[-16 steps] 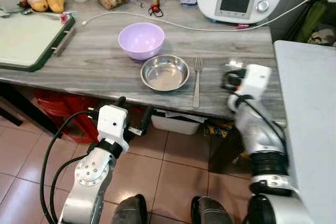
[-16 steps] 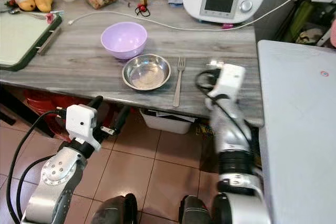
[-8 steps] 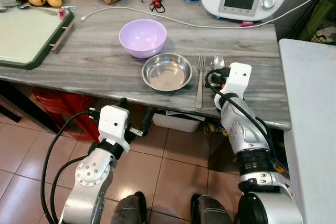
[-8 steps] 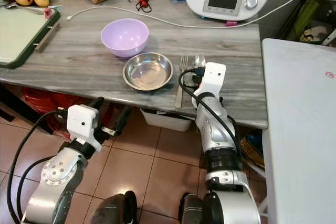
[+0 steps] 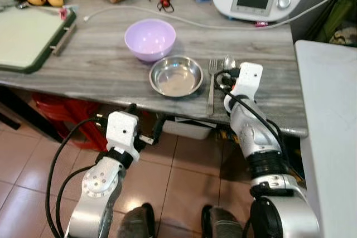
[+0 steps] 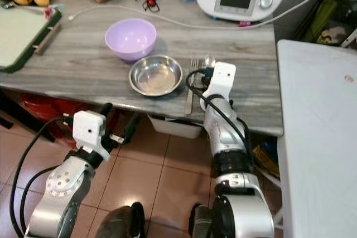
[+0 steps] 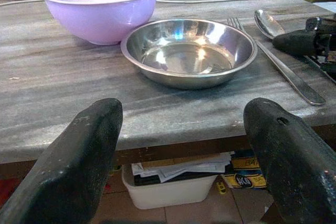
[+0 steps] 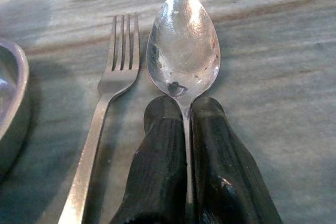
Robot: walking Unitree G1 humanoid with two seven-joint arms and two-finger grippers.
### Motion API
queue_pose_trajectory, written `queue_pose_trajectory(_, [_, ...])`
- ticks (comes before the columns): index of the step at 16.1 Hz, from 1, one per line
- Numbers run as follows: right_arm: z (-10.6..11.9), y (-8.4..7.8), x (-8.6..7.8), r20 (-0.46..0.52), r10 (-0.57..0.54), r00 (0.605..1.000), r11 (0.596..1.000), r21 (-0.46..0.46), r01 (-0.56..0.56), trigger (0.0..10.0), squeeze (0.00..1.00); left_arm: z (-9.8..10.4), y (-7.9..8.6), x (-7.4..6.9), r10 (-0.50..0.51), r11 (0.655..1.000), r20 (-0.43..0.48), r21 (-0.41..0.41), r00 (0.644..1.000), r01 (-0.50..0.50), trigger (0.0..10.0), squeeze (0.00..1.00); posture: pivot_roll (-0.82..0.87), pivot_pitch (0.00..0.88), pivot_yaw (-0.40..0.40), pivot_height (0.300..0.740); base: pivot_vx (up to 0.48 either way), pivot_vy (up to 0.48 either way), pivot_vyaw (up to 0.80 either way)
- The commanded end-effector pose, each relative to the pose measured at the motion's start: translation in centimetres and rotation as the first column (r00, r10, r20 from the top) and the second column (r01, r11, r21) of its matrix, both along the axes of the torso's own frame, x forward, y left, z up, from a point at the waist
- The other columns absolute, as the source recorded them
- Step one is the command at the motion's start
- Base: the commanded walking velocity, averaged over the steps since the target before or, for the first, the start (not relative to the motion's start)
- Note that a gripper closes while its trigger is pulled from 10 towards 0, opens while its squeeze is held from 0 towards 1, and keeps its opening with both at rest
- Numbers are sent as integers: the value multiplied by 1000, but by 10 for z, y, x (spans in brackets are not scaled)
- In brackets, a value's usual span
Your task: Setting the table
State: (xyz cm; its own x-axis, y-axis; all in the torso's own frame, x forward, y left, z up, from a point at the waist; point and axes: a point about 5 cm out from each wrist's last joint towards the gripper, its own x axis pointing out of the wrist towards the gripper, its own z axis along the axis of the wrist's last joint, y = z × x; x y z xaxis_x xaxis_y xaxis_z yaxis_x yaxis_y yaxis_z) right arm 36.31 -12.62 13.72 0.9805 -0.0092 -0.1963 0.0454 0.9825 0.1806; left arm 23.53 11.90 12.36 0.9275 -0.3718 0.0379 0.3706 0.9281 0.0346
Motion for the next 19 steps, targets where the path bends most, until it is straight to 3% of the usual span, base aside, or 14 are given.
queue_pose_trajectory(1, [-1, 5, 1, -11, 1, 1000, 1000, 11, -1, 10000, 0, 1, 0, -1, 1, 1000, -2, 2, 1000, -1, 10000, 0, 35, 203, 17, 740, 0, 0, 0])
queue_pose_trajectory(4, [-4, 3, 0, -31, -10, 999, 1000, -3, 10, 10000, 20, 1, 0, 0, 2, 1000, -2, 1, 1000, -2, 10000, 0, 36, 203, 15, 740, 0, 0, 0])
queue_pose_trajectory(5, [-5, 2, 0, -33, -16, 999, 1000, -7, 16, 10000, 694, 1, 0, 0, 2, 1000, -2, 0, 1000, -2, 10000, 0, 36, 203, 15, 740, 0, 0, 0])
queue_pose_trajectory(6, [-5, 1, 0, -34, -21, 999, 1000, -5, 21, 10000, 1000, 1, -1, 0, 2, 1000, -3, 0, 1000, -2, 10000, 0, 34, 203, 14, 740, 0, 0, 0])
queue_pose_trajectory(10, [-3, -5, 0, -19, -41, 999, 999, -23, 41, 10000, 1000, 1, -1, 0, -1, 1000, -1, -2, 1000, 1, 10000, 0, 33, 201, 14, 740, 0, 0, 0])
queue_pose_trajectory(16, [19, -14, -13, 117, -68, 991, 995, -70, 77, 10000, 1000, -1, 3, 1, 66, 998, -6, 7, 998, -66, 10000, 0, 36, 176, 4, 740, 0, 0, 0])
queue_pose_trajectory(17, [25, -22, -23, 195, -79, 978, 992, -85, 97, 10000, 169, -1, 6, 6, 109, 994, -13, 12, 994, -109, 10000, 0, 34, 168, 2, 740, 0, 0, 0])
queue_pose_trajectory(18, [26, -25, -26, 215, -81, 973, 991, -85, 101, 10000, 0, -1, 7, 7, 123, 992, -18, 7, 992, -123, 10000, 0, 32, 160, 1, 740, 0, 0, 0])
queue_pose_trajectory(19, [25, -31, -32, 239, -85, 967, 987, -110, 113, 10000, 0, -2, 9, 8, 142, 990, -22, 2, 990, -142, 10000, 0, 31, 151, 1, 740, 0, 0, 0])
